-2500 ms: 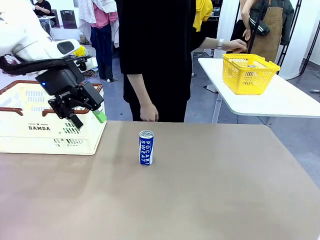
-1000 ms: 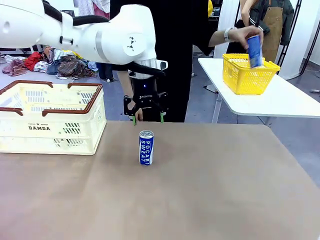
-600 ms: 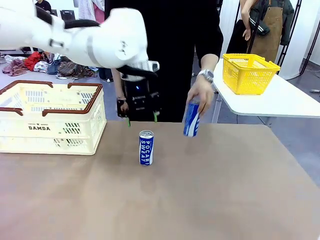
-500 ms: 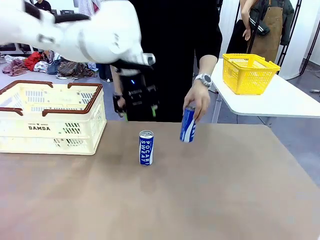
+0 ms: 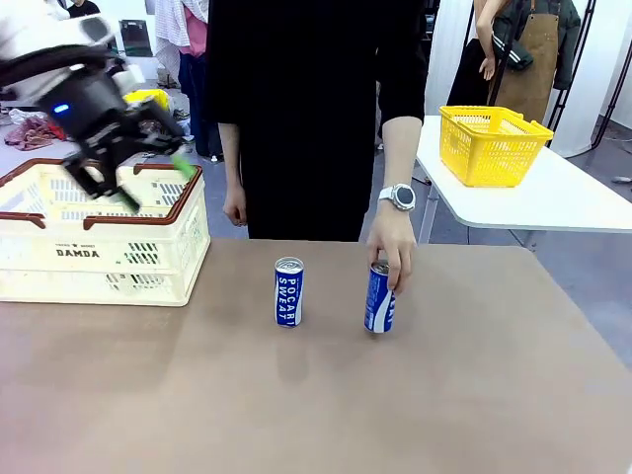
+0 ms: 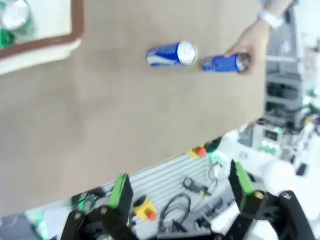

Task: Place the drinks into the Shopping basket.
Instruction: Pick up one drink and place it into the Shopping basket.

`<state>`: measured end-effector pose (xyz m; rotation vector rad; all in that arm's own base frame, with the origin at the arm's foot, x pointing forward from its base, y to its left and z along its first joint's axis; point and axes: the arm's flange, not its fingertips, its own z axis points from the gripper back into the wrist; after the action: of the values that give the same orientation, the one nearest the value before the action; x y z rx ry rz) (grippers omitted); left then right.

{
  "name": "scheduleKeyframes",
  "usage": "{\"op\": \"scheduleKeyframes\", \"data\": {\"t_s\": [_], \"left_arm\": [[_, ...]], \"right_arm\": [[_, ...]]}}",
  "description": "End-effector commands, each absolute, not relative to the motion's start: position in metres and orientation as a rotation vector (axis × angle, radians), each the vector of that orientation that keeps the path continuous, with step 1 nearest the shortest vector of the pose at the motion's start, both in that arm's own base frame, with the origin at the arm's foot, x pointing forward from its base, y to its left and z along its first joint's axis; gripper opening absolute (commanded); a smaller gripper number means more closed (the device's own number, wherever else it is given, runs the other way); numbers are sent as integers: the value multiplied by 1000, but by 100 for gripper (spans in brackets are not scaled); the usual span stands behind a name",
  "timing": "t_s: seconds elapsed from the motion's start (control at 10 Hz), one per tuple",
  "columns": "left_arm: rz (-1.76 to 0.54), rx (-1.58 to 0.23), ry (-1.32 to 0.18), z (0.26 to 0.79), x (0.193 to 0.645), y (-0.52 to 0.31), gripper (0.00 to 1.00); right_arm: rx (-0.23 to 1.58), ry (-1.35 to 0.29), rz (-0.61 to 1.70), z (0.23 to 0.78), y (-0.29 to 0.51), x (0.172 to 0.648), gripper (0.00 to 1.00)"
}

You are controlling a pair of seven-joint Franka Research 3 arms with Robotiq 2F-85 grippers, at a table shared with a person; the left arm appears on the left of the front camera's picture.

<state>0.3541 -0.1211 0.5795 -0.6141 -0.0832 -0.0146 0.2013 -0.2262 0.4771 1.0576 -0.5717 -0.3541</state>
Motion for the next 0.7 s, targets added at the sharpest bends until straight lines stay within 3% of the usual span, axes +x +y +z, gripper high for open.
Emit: {"op": "scheduleKeyframes", "data": {"t_s": [0.0, 0.3, 0.6], "left_arm": [[-97, -734, -132, 552, 312, -73, 100], [-65, -923, -129, 505, 277, -11, 100], [-57, -968, -141, 485, 274, -5, 100]], "right_arm": [[1071, -595, -333, 478, -227, 202, 100], [1071, -595, -333, 478, -227, 202, 100], [1071, -595, -333, 478, -227, 202, 100]]}}
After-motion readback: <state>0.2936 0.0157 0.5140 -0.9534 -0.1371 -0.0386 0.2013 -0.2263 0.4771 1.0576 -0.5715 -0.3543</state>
